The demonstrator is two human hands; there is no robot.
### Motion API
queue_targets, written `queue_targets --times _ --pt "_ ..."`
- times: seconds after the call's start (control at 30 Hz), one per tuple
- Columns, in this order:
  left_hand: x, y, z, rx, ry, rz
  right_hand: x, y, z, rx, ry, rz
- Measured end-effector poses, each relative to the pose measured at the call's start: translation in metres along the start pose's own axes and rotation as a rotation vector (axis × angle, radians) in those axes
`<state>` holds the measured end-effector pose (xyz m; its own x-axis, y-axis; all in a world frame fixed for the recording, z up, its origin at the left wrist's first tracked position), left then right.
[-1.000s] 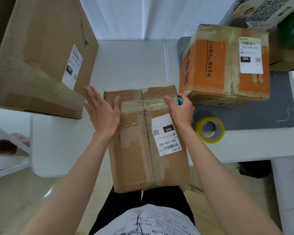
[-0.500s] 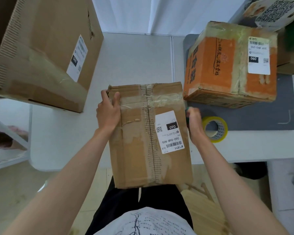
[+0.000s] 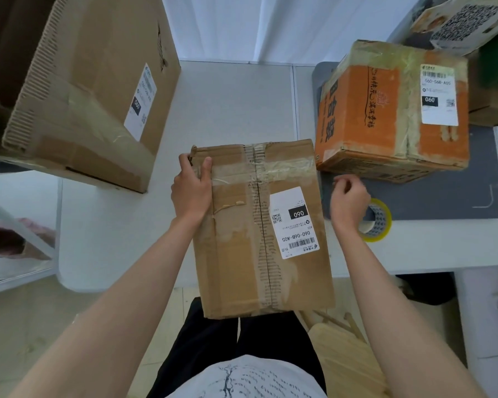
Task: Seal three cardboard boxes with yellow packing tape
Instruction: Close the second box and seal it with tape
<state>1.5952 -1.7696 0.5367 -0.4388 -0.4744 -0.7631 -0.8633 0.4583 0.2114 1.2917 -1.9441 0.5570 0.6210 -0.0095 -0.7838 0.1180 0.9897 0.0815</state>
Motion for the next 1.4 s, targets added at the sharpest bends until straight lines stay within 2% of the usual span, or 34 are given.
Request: queue_targets --times 0.03,0.1,0.2,0.3,0.4,0.5,0.6,0.7,0.8,0.87,0.97,1.13,1.3,1.4 --pt "0.0 0.0 0.0 0.002 0.002 0.0 -0.013 0.005 0.015 -0.06 -0.083 -0.072" --pt "0.0 0.0 0.0 0.004 0.004 0.0 -0.021 0.025 0.057 -0.315 -0.132 -0.104" --pt "-0.001 0.001 -0.001 0.005 0.005 0.006 0.023 0.053 0.116 -0.676 0.014 0.084" --pt "-0.002 0.002 -0.001 0.003 0.013 0.015 0.084 0.059 0.147 -0.833 0.326 0.221" --pt "0.0 0.002 0.0 0.005 0.017 0.016 0.113 0.042 0.136 -0.825 0.509 0.296" --pt "0.002 0.001 0.0 0.017 0.017 0.016 0.098 0.024 0.124 -0.818 0.479 0.217" --pt "0.0 0.002 0.001 0.019 0.021 0.019 0.077 0.011 0.119 -0.711 0.411 0.151" --pt "-0.002 0.001 0.002 0.015 0.052 0.027 0.053 -0.004 0.11 -0.469 0.224 0.178" --pt "-0.002 0.001 0.001 0.002 0.093 0.05 0.052 -0.01 0.078 -0.061 -0.114 0.464" --pt "-0.003 0.002 -0.001 -0.011 0.109 0.061 0.055 -0.008 0.054 0.172 -0.324 0.568" --pt "-0.002 0.005 -0.004 -0.055 0.144 0.093 0.044 0.009 0.046 0.325 -0.509 0.635" --pt "0.005 0.003 -0.002 -0.112 0.217 0.194 0.02 0.027 0.041 0.257 -0.615 0.578" --pt "0.021 0.004 0.002 -0.197 0.405 0.295 -0.008 0.031 0.076 -0.129 -0.533 0.337" --pt "0.024 0.009 0.006 -0.2 0.352 0.286 -0.011 0.038 0.119 -0.388 -0.446 0.288"
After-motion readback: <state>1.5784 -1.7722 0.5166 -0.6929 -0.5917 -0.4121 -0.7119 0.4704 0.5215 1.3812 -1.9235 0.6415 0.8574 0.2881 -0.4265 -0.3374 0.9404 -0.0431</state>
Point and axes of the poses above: each hand's wrist, its own y-axis away from the middle knuckle, its own x-axis out of the palm, z = x × y, the point moved 6 cm from there along -y, towards the middle knuckle, and after that the axes turned 6 degrees about -z, right-handed, at the moved point
